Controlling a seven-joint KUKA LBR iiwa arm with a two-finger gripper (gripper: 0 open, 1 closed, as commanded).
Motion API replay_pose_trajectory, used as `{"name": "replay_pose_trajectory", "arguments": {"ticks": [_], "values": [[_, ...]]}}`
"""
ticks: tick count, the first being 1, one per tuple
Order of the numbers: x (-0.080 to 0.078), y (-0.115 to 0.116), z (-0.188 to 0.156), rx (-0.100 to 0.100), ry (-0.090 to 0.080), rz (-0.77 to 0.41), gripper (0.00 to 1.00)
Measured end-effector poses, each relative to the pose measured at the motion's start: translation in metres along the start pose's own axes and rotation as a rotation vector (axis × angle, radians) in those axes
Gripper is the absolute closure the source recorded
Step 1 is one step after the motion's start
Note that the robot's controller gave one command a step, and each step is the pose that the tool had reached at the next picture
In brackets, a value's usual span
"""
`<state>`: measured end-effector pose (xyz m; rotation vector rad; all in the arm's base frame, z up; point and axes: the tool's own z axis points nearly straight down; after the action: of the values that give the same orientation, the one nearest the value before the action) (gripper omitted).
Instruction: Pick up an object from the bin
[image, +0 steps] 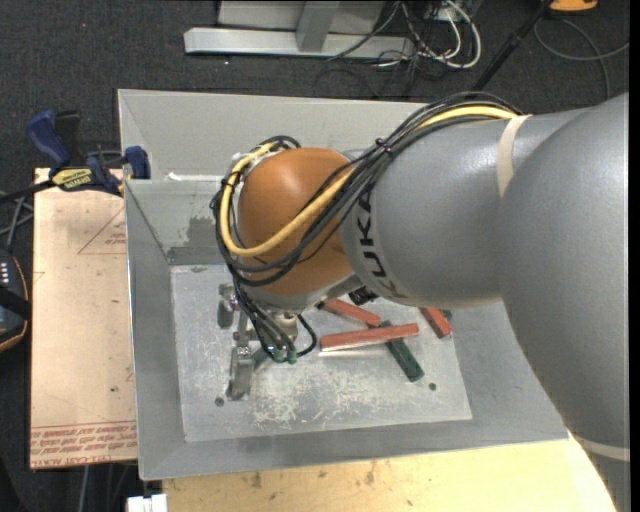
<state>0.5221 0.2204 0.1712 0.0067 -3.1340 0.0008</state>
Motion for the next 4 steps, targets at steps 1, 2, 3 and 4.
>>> {"name": "replay_pose_trajectory", "arguments": {"ticks": [1,2,3,4], "values": [[-0.002,-0.001,-0.004,-0.002,-0.007,0.004,0.0],[-0.017,-0.023,0.021,-0.004,-0.011,-0.049,0.0],[-0.033,-0.075,0.072,-0.001,-0.008,-0.158,1.0],[-0.033,-0.075,0.072,-0.001,-0.008,-0.158,0.0]]}}
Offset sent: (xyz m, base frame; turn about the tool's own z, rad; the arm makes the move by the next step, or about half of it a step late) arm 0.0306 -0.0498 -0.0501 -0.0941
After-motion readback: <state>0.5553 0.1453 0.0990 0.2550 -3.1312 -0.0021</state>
